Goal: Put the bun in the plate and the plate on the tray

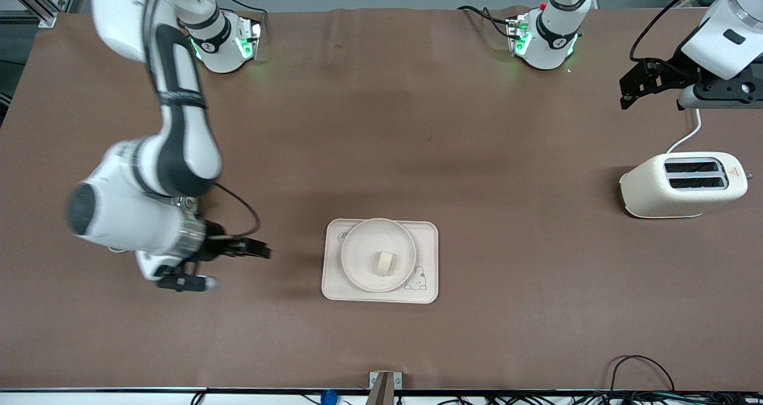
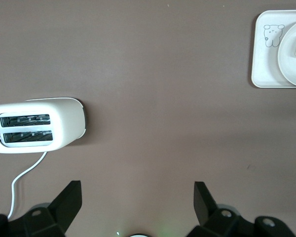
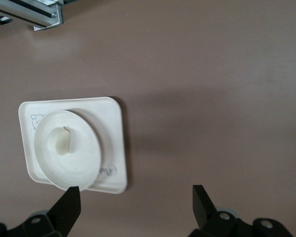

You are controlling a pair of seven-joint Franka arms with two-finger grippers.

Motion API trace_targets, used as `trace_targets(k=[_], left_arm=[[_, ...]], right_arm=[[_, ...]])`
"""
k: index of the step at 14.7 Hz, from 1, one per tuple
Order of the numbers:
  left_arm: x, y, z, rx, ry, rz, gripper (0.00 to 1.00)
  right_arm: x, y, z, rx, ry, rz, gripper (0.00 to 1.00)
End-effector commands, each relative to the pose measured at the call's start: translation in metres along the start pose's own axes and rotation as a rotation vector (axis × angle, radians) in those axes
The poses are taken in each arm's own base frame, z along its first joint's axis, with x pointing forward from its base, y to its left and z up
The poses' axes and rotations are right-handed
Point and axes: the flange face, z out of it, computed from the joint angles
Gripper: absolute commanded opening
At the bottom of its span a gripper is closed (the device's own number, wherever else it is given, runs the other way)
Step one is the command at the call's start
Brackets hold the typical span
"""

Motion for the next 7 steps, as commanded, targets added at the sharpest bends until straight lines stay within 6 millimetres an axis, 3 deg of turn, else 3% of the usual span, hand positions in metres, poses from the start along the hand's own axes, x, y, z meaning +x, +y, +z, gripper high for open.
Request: trace_targets(k=[1, 3, 5, 7], left_arm=[[0.004, -0.003, -0.006, -0.004, 0.014, 0.012, 1.0], [0.003, -0.004, -0.008, -0.003, 0.013, 0.008, 1.0], [0.001, -0.005, -0.01, -0.003, 0.016, 0.007, 1.0], [0.002, -0.006, -0.009, -0.003, 0.014, 0.005, 1.0]], right_arm=[[-0.027, 0.044, -0.082, -0.008, -0.02, -0.04, 1.0], [-0.042, 0.061, -0.137, -0.083, 0.014, -0.103, 1.0], [-0.07, 0.077, -0.188, -0.16, -0.007, -0.138, 1.0], [-0.092, 0.104, -0.225, -0.178, -0.027, -0.132, 1.0]])
